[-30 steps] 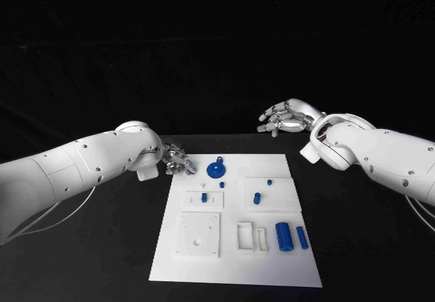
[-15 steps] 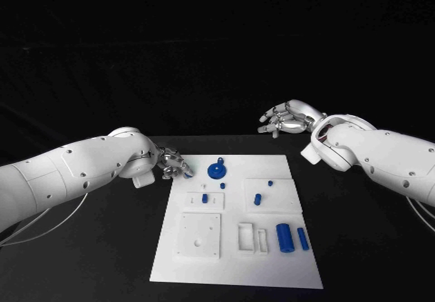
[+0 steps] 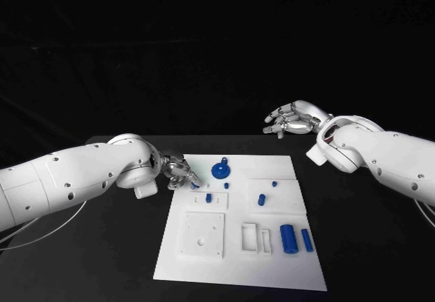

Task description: Assemble the parts on the task board

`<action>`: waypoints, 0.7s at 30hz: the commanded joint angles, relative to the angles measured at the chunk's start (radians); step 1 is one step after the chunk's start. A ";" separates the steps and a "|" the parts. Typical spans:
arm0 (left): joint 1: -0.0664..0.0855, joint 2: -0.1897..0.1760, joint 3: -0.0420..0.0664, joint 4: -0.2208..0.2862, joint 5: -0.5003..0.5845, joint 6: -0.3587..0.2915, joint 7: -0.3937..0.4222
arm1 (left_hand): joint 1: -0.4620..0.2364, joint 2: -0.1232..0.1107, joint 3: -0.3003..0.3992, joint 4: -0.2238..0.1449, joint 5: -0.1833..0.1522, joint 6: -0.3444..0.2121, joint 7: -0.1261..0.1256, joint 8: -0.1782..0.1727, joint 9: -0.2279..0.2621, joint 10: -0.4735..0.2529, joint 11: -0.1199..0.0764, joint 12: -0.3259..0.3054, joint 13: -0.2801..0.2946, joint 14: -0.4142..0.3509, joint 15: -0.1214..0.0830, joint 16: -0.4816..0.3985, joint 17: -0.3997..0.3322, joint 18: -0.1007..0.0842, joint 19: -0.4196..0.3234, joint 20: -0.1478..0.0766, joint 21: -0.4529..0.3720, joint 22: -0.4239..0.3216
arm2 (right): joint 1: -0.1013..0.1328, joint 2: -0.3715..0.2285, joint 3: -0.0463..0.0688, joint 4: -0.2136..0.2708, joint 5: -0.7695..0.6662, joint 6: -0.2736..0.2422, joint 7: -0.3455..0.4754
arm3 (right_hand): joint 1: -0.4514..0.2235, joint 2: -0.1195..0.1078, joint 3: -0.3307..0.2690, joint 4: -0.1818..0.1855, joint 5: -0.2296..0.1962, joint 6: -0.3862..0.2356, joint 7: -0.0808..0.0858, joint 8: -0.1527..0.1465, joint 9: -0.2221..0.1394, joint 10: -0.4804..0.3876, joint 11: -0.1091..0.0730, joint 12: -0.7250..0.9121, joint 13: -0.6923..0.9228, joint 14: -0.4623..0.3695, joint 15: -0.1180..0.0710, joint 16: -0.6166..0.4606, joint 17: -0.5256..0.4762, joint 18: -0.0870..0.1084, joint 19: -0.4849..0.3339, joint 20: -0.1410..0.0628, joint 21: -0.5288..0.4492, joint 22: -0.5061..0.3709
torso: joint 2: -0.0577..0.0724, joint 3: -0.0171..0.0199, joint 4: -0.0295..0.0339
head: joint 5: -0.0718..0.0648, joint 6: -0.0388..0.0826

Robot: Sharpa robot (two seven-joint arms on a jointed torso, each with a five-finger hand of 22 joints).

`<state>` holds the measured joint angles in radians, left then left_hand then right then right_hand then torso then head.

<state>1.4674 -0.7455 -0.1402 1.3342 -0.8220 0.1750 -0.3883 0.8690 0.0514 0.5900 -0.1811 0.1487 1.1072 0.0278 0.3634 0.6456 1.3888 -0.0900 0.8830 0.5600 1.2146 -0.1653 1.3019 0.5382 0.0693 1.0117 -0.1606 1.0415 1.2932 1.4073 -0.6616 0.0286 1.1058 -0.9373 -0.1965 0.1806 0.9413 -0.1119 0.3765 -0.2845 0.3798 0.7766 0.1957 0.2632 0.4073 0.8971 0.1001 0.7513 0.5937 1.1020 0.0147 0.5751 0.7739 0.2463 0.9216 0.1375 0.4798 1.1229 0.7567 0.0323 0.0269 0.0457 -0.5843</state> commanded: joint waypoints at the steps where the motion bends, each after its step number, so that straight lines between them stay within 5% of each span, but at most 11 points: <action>1: 0.001 -0.002 0.000 0.024 -0.024 -0.002 -0.010 | -0.004 0.011 0.003 -0.008 0.009 0.042 -0.011 0.004 -0.002 0.011 -0.004 0.004 0.002 0.029 -0.021 0.004 0.001 0.006 0.009 -0.103 0.005 0.002 | -0.001 -0.001 0.000 0.000 -0.004 0.013 0.003 | 0.003 0.005 -0.001 -0.001 0.005 -0.005 0.011 0.003 -0.001 -0.007 0.000 0.006 -0.002 0.001 0.006 -0.005 0.002 0.015 -0.001 0.002 -0.003 0.002 | 0.002 -0.0002 -0.0037 | 0.003 -0.001; 21: 0.001 -0.008 -0.007 0.092 -0.183 0.035 -0.041 | -0.029 0.019 0.021 -0.038 0.061 0.055 -0.014 0.010 -0.005 0.019 -0.007 0.006 0.006 0.042 -0.014 0.010 0.004 0.005 0.020 -0.104 0.012 0.006 | -0.006 0.002 0.000 0.001 -0.003 0.016 0.003 | 0.002 0.005 -0.001 -0.001 0.012 -0.006 0.012 0.003 -0.002 -0.007 0.000 0.007 -0.004 0.001 0.006 -0.006 0.003 0.015 -0.001 0.003 -0.004 0.002 | 0.004 0.0000 -0.0034 | 0.007 -0.013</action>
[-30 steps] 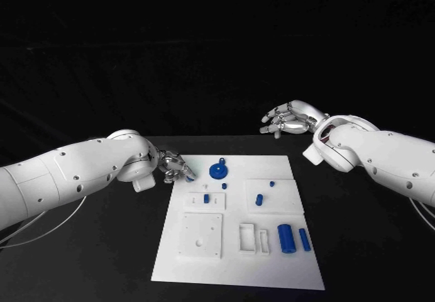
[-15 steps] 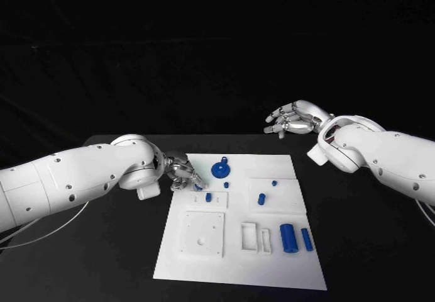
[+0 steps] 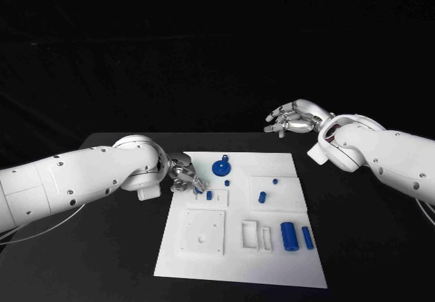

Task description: Assemble the parts on the task board

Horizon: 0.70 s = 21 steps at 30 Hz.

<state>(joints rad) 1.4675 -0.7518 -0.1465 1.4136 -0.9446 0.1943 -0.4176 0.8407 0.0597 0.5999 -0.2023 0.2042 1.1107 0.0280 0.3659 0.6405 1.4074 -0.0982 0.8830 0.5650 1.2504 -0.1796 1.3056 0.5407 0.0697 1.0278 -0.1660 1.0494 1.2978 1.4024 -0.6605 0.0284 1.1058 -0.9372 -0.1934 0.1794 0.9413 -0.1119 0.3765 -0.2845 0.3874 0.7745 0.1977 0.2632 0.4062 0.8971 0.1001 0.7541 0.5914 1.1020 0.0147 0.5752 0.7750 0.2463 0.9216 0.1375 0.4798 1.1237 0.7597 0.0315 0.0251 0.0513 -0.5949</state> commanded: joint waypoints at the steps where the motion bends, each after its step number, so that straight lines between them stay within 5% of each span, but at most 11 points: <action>1: 0.001 -0.003 -0.001 0.016 -0.060 0.012 -0.015 | -0.001 0.011 0.011 -0.017 0.006 0.051 -0.014 0.007 0.000 0.000 0.001 0.007 0.001 0.006 0.000 0.006 0.001 0.005 0.004 -0.098 0.004 0.001 | -0.002 0.000 0.000 0.001 -0.003 0.013 0.004 | 0.002 0.005 -0.001 -0.001 0.004 -0.004 0.010 0.003 -0.001 -0.007 0.000 0.004 -0.001 0.001 0.007 -0.006 0.002 0.015 -0.001 0.003 -0.004 0.002 | 0.000 0.0005 -0.0014 | 0.002 -0.004; 21: 0.000 -0.038 -0.022 0.067 -0.064 -0.025 -0.056 | -0.004 0.011 0.013 -0.019 0.004 0.052 -0.015 0.007 -0.001 0.001 0.001 0.007 0.002 0.007 0.001 0.007 0.002 0.004 0.004 -0.098 0.005 0.002 | -0.007 -0.004 0.000 0.002 -0.001 0.015 0.004 | 0.001 0.005 -0.001 -0.001 0.007 -0.004 0.010 0.003 -0.001 -0.008 0.000 0.005 -0.002 0.001 0.007 -0.007 0.003 0.015 0.000 0.003 -0.005 0.002 | -0.001 -0.0002 -0.0002 | 0.006 -0.009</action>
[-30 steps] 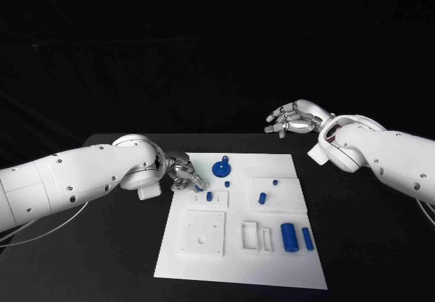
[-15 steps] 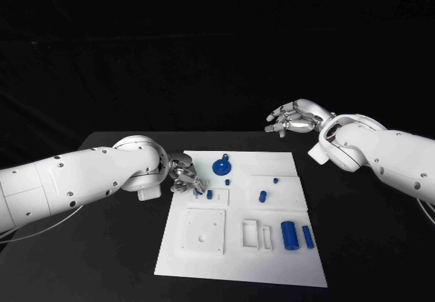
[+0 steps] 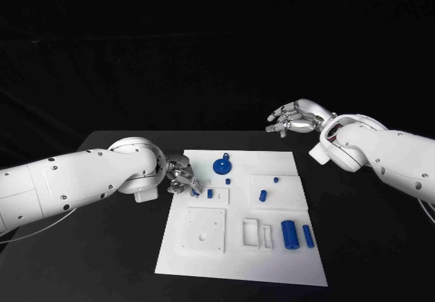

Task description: Assemble the parts on the task board

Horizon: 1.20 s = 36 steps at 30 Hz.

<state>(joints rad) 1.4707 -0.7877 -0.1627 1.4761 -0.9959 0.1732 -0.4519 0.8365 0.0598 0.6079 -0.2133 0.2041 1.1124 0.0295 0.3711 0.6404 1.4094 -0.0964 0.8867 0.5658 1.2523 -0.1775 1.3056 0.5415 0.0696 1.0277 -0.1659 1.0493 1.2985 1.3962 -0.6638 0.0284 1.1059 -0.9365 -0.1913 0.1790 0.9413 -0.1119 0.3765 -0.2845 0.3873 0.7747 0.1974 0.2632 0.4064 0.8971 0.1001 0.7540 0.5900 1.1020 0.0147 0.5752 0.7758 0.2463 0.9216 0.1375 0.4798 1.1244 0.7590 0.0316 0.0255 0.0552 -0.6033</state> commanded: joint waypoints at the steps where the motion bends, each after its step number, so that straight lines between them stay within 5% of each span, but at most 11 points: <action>1: -0.003 -0.003 -0.006 0.005 -0.012 -0.003 -0.022 | 0.000 0.010 0.005 -0.008 0.004 0.050 -0.016 0.002 -0.001 -0.001 -0.001 0.004 0.001 0.005 -0.001 0.007 0.001 0.005 0.005 -0.098 0.005 0.001 | -0.001 0.000 0.000 0.002 -0.002 0.012 0.004 | 0.001 0.005 -0.001 -0.001 0.007 -0.004 0.010 0.003 -0.002 -0.008 0.000 0.005 -0.001 0.001 0.007 -0.007 0.002 0.016 0.000 0.003 -0.005 0.001 | 0.000 -0.0002 -0.0005 | 0.002 -0.001; 36: -0.005 -0.013 -0.024 0.040 -0.045 0.016 -0.038 | -0.012 0.011 0.010 -0.008 -0.005 0.054 -0.018 0.002 -0.004 0.001 -0.003 0.009 0.005 0.007 -0.002 0.010 0.003 0.005 0.006 -0.098 0.008 0.003 | -0.002 -0.003 0.000 0.003 -0.001 0.015 0.003 | 0.001 0.005 -0.002 -0.001 0.009 -0.005 0.011 0.003 -0.002 -0.009 0.001 0.006 -0.003 0.001 0.007 -0.009 0.003 0.016 0.000 0.003 -0.007 0.002 | 0.000 0.0001 -0.0012 | 0.004 -0.006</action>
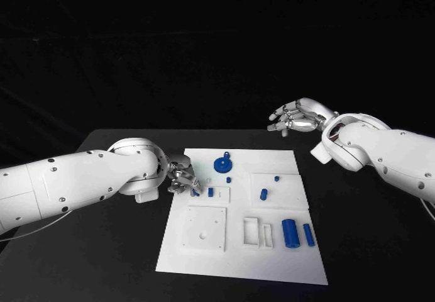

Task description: Assemble the parts on the task board

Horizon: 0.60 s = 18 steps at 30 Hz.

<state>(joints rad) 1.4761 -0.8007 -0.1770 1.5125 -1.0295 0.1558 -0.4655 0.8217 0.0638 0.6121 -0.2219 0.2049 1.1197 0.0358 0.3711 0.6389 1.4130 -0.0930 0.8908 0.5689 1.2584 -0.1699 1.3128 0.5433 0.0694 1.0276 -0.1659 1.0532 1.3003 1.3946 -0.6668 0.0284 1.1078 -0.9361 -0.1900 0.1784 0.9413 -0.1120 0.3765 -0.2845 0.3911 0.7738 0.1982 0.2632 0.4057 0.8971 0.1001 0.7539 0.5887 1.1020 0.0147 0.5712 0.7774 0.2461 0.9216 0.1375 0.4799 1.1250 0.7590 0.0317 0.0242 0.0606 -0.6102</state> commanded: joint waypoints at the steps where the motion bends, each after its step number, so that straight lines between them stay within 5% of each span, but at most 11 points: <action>1: -0.010 0.000 -0.010 0.003 -0.012 0.033 -0.024 | 0.002 0.007 0.006 0.001 -0.005 0.046 -0.024 0.002 -0.002 -0.003 -0.006 0.005 0.002 0.001 -0.009 0.003 0.001 0.006 0.006 -0.099 0.004 0.002 | 0.000 0.000 0.000 0.002 -0.001 0.013 0.003 | 0.001 0.005 -0.002 -0.001 0.005 -0.005 0.010 0.003 -0.002 -0.009 0.001 0.007 -0.001 0.001 0.007 -0.005 0.002 0.016 0.000 0.003 -0.007 0.002 | 0.000 -0.0001 0.0001 | -0.002 0.001; 18: -0.010 0.003 -0.013 0.009 -0.029 0.035 -0.028 | 0.000 0.004 0.008 -0.001 -0.010 0.046 -0.024 0.002 -0.003 -0.003 -0.006 0.006 0.003 0.000 -0.009 0.004 0.002 0.006 0.006 -0.099 0.005 0.002 | -0.001 0.000 0.000 0.001 -0.001 0.014 0.004 | 0.001 0.005 -0.002 -0.001 0.005 -0.005 0.010 0.003 -0.002 -0.010 0.001 0.007 -0.002 0.001 0.007 -0.005 0.002 0.016 -0.001 0.003 -0.007 0.002 | 0.000 0.0003 0.0005 | -0.002 0.000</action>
<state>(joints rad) 1.4772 -0.7998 -0.1790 1.5173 -1.0432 0.1549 -0.4673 0.8196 0.0616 0.6148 -0.2214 0.1998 1.1202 0.0358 0.3719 0.6382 1.4111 -0.0949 0.8906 0.5709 1.2563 -0.1720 1.3134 0.5437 0.0693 1.0275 -0.1659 1.0531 1.3013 1.3942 -0.6667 0.0284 1.1078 -0.9361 -0.1890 0.1778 0.9413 -0.1120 0.3765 -0.2845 0.3911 0.7723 0.1966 0.2632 0.4048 0.8935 0.1037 0.7578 0.5873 1.1020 0.0147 0.5712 0.7782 0.2461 0.9216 0.1375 0.4761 1.1257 0.7590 0.0317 0.0244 0.0593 -0.6107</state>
